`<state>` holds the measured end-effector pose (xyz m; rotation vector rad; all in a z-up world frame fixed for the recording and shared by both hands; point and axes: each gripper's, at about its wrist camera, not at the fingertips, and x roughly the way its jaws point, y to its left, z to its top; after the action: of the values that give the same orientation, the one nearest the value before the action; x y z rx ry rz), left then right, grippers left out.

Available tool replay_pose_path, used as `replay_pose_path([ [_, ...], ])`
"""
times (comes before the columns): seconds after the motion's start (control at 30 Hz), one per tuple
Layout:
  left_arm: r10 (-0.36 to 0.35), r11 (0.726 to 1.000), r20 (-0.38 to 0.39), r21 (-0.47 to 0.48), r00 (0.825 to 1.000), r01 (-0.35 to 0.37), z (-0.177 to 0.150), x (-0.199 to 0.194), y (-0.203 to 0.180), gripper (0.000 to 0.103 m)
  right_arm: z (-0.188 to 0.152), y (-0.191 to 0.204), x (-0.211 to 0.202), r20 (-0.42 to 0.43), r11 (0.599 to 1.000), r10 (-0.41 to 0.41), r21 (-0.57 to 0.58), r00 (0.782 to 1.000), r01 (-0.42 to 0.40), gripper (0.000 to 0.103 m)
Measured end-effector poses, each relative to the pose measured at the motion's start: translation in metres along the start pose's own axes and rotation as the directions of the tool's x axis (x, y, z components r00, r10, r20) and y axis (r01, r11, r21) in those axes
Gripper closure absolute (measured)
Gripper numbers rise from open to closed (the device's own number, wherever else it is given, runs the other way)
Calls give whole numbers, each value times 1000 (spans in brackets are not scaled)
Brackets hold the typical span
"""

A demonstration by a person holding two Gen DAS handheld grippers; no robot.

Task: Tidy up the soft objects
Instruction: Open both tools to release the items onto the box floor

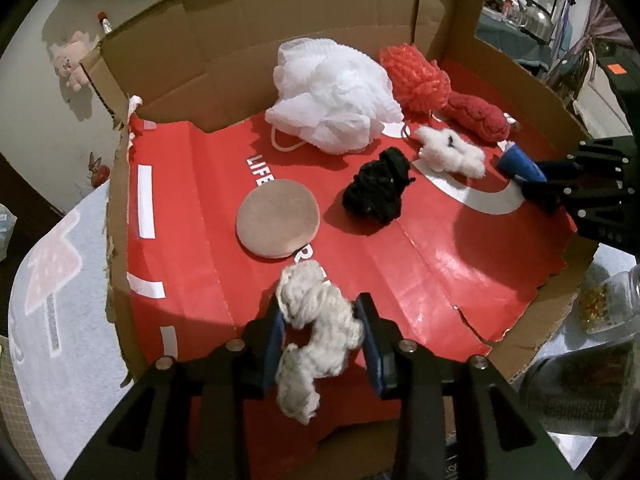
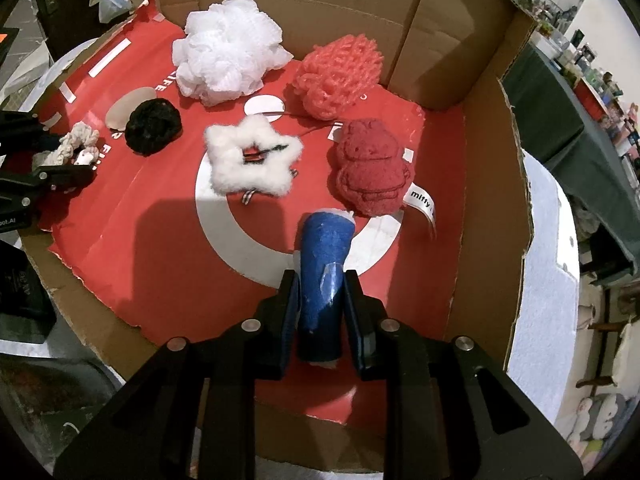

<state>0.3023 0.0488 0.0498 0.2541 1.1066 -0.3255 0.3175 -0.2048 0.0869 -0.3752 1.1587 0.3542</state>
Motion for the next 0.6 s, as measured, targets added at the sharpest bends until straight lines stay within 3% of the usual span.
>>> replay_pose_path([
  [0.2,-6,1000,50,-7,999,7,0,-13,0,50,-2,-1,-4,-2,1000,13,15,1000,-13,79],
  [0.3,-6,1000,76,-10,997,7,-1,-23,-2,43,-3,1,-8,2,1000,21,17,1000,-21,72],
  [0.37,-9,1000,103,-13,995,10,-4,-32,-2,39,-4,3,-14,16,999,32,16,999,-32,54],
  [0.47,-9,1000,154,-19,988,12,-11,-47,-5,30,-6,10,-26,48,1000,23,2,999,-23,41],
  [0.6,-5,999,241,-39,971,15,-22,-74,-10,21,-12,13,-51,109,1000,-7,15,994,5,40],
])
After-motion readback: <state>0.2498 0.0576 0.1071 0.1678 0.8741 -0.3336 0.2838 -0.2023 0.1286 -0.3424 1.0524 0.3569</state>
